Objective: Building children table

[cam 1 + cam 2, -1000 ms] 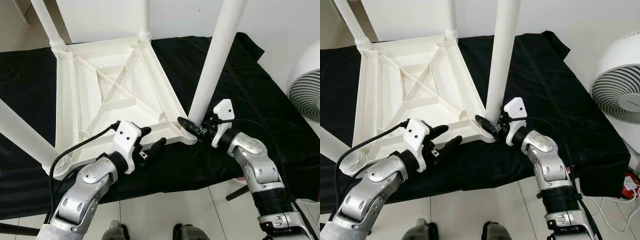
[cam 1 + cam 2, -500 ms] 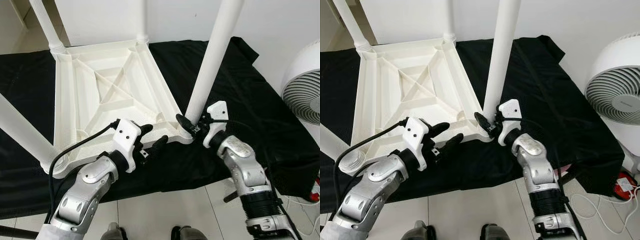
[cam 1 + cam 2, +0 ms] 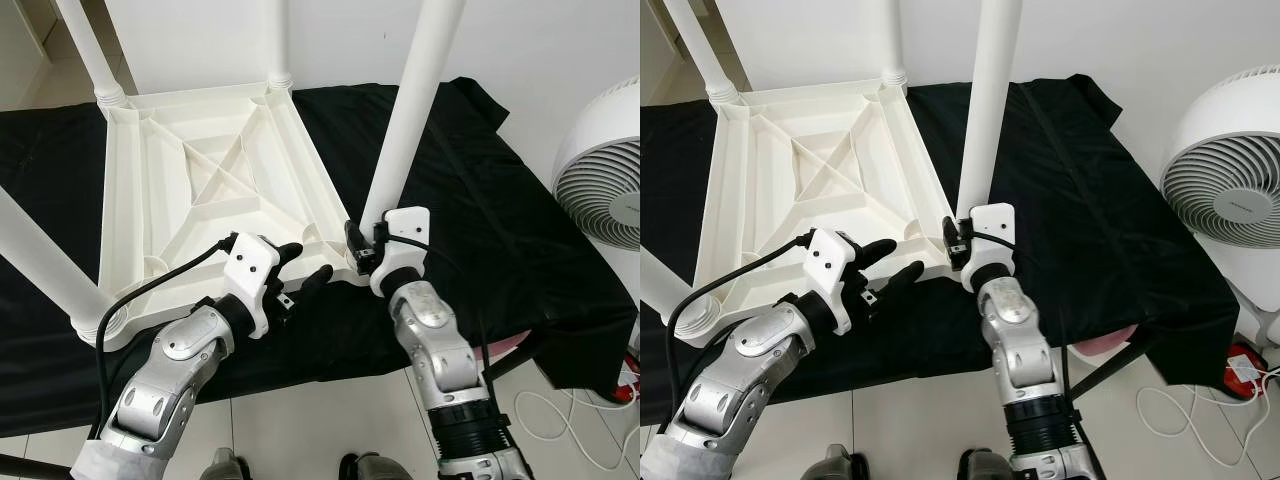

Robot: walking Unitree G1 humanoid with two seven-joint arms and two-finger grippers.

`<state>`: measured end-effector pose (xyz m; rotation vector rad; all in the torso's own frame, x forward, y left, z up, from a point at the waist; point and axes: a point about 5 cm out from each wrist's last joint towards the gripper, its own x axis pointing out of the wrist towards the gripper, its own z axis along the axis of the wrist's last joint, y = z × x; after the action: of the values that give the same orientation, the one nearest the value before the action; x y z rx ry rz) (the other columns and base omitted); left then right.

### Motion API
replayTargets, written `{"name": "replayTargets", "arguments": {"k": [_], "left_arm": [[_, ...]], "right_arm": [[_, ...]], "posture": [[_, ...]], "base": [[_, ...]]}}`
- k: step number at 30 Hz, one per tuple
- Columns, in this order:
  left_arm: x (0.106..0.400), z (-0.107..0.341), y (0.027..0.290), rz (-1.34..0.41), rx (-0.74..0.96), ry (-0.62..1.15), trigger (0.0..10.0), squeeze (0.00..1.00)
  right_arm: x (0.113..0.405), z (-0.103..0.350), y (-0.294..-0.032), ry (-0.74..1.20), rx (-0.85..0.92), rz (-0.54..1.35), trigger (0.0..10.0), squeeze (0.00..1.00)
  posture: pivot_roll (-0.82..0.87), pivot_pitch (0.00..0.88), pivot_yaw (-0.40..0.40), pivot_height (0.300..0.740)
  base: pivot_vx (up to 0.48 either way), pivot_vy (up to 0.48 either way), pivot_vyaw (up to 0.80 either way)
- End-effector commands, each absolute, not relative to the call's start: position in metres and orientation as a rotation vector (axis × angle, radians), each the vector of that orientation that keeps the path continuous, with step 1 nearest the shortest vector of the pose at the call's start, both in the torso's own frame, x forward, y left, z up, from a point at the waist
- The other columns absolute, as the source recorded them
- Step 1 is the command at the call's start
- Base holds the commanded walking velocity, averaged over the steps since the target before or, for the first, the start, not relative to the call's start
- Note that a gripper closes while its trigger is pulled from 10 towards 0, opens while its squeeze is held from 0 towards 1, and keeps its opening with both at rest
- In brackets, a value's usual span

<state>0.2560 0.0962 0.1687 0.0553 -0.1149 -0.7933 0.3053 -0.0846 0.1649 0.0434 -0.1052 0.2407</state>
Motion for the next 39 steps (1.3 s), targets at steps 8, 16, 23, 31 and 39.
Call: {"name": "replayTargets", "arguments": {"k": [8,16,23,31,39], "left_arm": [[0.259,0.168,0.096,-0.789,0.084,-0.131,10.0,0.00],[0.261,0.169,0.093,-0.786,0.082,-0.146,10.0,0.00],[0.259,0.169,0.091,-0.803,0.085,-0.149,10.0,0.00],[0.251,0.155,0.091,-0.866,0.085,-0.112,10.0,0.00],[0.249,0.137,0.090,-0.876,0.080,-0.066,10.0,0.00]], "right_arm": [[0.308,0.163,-0.083,-0.074,0.060,0.265,10.0,0.00],[0.311,0.168,-0.090,-0.112,0.031,0.414,10.0,1.00],[0.310,0.164,-0.111,-0.092,-0.080,0.639,10.0,0.00],[0.317,0.162,-0.133,-0.067,-0.192,0.814,10.0,0.00],[0.327,0.160,-0.139,-0.048,-0.221,0.875,10.0,0.00]], "posture": [[-0.05,0.067,0.001,0.740],[-0.04,0.057,-0.005,0.740],[-0.04,0.051,-0.004,0.740],[-0.05,0.036,0.001,0.740],[-0.05,0.013,0.013,0.740]], "base": [[0.000,0.000,0.00],[0.000,0.000,0.00],[0.000,0.000,0.00],[0.000,0.000,0.00],[0.000,0.000,0.00]]}}
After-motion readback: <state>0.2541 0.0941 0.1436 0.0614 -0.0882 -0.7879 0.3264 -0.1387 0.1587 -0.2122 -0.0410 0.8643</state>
